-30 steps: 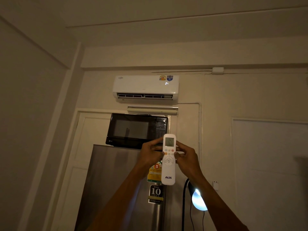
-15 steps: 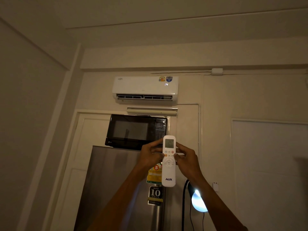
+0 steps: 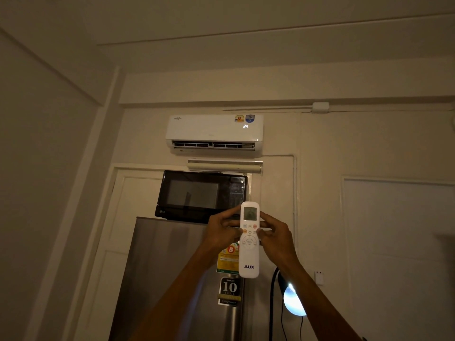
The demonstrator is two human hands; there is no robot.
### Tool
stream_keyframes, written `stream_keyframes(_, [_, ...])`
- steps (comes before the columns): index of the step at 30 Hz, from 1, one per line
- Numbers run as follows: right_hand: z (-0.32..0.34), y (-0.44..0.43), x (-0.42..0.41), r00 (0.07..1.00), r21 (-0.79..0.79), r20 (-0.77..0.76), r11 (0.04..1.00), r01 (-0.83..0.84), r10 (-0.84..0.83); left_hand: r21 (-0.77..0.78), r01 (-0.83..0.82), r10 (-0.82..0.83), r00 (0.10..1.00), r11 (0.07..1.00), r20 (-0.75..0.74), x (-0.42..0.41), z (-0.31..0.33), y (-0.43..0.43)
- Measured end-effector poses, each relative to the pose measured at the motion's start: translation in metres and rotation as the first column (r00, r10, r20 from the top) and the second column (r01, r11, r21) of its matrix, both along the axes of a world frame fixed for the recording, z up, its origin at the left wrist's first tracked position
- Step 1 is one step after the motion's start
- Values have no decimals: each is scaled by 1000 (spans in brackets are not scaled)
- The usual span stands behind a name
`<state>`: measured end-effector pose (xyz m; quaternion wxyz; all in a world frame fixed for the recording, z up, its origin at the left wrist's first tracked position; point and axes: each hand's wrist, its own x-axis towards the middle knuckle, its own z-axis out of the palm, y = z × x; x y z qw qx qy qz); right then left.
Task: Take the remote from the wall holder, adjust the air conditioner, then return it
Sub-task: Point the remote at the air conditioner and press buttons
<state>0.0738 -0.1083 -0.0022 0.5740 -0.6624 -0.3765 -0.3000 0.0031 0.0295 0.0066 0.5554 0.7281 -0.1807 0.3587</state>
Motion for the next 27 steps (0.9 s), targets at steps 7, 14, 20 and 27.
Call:
stream_keyframes(7, [-3, 1, 7, 1000, 7, -21, 1000, 24, -23, 6, -9, 9, 1000, 1000, -2, 3, -3, -1])
stream_keyframes(14, [-5, 2, 10, 999, -2, -32, 1000, 29, -29, -2, -19, 19, 1000, 1000, -10, 9, -6, 2])
stream_keyframes(20, [-7, 3, 12, 999, -4, -32, 999, 33, -33, -9, -10, 10, 1000, 1000, -21, 14, -8, 4])
stream_keyframes(27, [-11, 5, 14, 997, 4, -66, 999, 47, -47, -9, -10, 10, 999, 1000, -37, 20, -10, 4])
